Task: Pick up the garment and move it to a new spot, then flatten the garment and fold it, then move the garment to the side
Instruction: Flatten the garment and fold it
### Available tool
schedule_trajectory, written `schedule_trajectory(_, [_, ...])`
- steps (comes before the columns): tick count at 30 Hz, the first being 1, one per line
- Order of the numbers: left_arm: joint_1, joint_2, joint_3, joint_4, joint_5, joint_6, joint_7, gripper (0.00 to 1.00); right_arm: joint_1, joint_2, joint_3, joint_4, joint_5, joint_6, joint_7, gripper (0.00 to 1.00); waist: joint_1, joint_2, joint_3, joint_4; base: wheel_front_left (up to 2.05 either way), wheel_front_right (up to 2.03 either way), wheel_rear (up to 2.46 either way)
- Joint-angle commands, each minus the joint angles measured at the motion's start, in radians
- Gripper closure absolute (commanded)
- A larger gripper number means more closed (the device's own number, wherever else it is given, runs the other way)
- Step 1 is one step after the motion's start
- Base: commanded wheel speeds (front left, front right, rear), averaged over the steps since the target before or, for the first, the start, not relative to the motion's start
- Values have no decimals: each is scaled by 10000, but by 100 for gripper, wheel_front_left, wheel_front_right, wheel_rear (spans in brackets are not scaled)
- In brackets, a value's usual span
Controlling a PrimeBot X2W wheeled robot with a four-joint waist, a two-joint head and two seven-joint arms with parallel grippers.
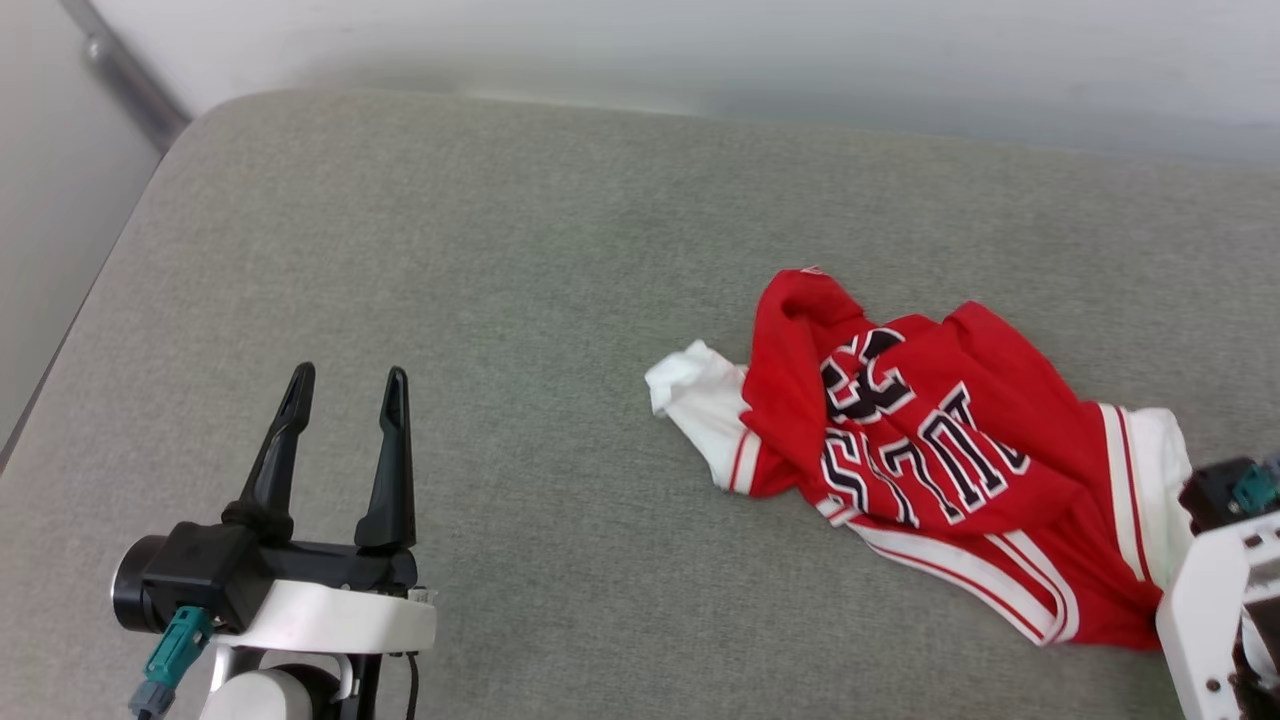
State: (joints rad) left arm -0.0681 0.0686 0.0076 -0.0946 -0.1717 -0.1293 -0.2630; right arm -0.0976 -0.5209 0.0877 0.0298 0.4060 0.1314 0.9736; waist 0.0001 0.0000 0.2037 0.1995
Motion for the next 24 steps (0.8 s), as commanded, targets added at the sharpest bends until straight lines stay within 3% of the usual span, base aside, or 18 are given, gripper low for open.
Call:
schedule_trajectory(1, [81,60,44,-3,-11,-15,-26,0,304,-11,-52,-8,73,-14,41,100,-1,0,-146,-175,0,0,0])
schedule_trajectory(4, [179,66,43,27,-25,-16,-26,0,607,184,-201,-180,148,-12,-197,100,-1,0,-225,-350,0,0,0])
schedule_trajectory(5, [193,80,12,49,-36,-16,-26,0,650,245,-196,-215,144,-12,-347,76,-1,0,-253,-401,0,0,0])
schedule_trajectory(6, [204,108,-34,68,-42,-16,-26,0,642,281,-230,-239,38,-12,-541,0,-1,0,-282,-454,0,0,0])
schedule_trajectory(11, [255,175,-71,117,-72,-16,-26,0,420,559,-93,-500,64,-12,-1945,0,-1,0,-476,-774,0,0,0])
schedule_trajectory(12, [330,232,-100,118,-90,-16,-26,0,334,736,-143,-736,224,-11,-3243,0,-1,0,-619,-967,0,0,0])
schedule_trajectory(15, [380,271,-107,62,-128,-16,-26,0,226,946,-420,-1013,236,-11,-4847,0,-1,0,-718,-1171,0,0,0])
schedule_trajectory(24, [686,653,-693,489,-784,-16,-26,0,346,2485,-1402,-1380,-220,-11,-9939,0,-1,0,-762,-1844,0,0,0])
